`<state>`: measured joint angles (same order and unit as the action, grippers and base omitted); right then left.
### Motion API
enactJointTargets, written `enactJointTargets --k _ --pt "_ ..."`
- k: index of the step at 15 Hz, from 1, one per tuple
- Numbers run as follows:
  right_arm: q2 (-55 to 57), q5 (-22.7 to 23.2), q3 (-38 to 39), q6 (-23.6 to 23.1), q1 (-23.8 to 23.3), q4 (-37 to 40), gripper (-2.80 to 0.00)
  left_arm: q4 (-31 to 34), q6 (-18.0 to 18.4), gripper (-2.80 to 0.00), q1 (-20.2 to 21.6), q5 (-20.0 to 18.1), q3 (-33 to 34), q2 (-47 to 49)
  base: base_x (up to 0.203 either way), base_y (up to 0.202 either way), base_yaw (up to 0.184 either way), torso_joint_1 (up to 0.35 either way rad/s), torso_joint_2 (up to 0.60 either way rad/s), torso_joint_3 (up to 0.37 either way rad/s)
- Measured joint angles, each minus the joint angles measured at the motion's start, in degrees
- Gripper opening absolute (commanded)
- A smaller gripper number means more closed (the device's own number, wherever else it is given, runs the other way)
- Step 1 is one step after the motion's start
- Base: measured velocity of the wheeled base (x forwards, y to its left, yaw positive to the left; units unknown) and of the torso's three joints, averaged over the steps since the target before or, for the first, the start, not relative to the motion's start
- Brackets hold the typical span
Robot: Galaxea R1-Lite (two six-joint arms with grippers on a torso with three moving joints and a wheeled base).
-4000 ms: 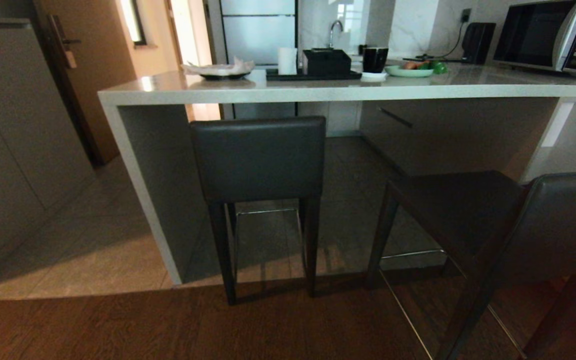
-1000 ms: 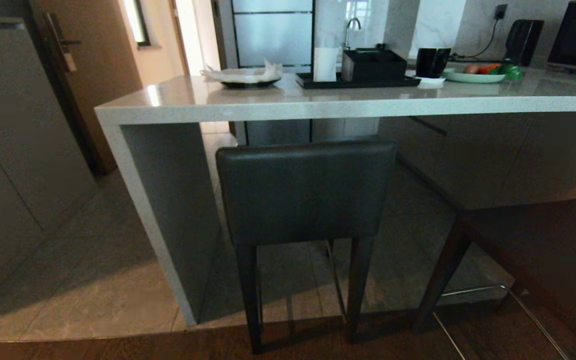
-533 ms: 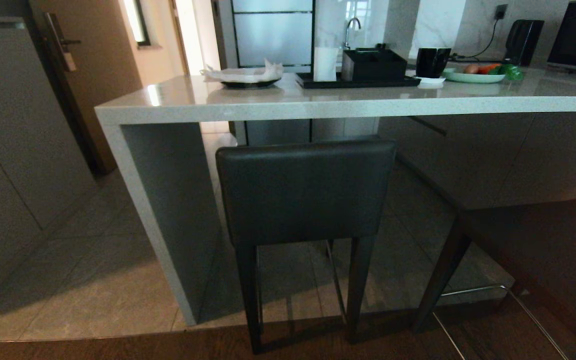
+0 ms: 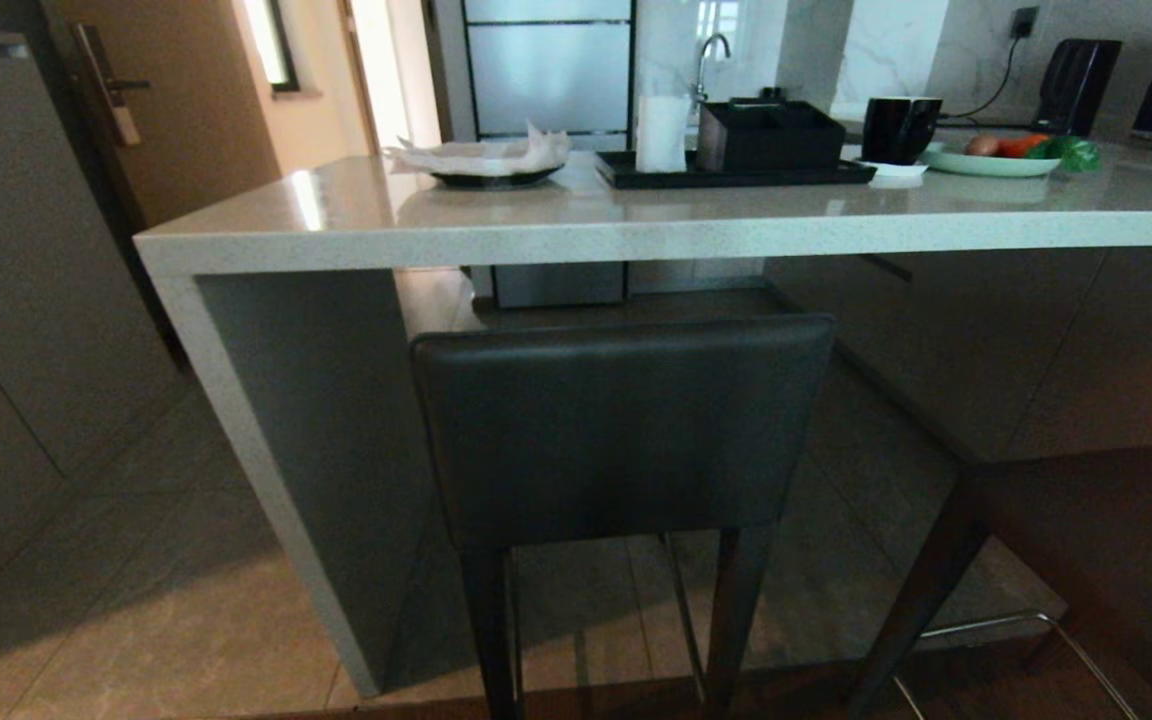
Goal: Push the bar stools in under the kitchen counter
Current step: Pull the gray chair out from under the dining table
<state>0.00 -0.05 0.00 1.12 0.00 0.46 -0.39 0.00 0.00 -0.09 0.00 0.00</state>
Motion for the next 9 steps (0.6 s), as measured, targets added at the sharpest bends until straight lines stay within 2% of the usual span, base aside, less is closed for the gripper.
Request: enactJointTargets --k 9 --pt "0.0 0.0 0.0 0.0 0.0 0.0 -2.80 0.0 0.0 -2.80 0.0 0.0 0.0 0.0 0.194 0.000 0.002 0.002 0.00 0.004"
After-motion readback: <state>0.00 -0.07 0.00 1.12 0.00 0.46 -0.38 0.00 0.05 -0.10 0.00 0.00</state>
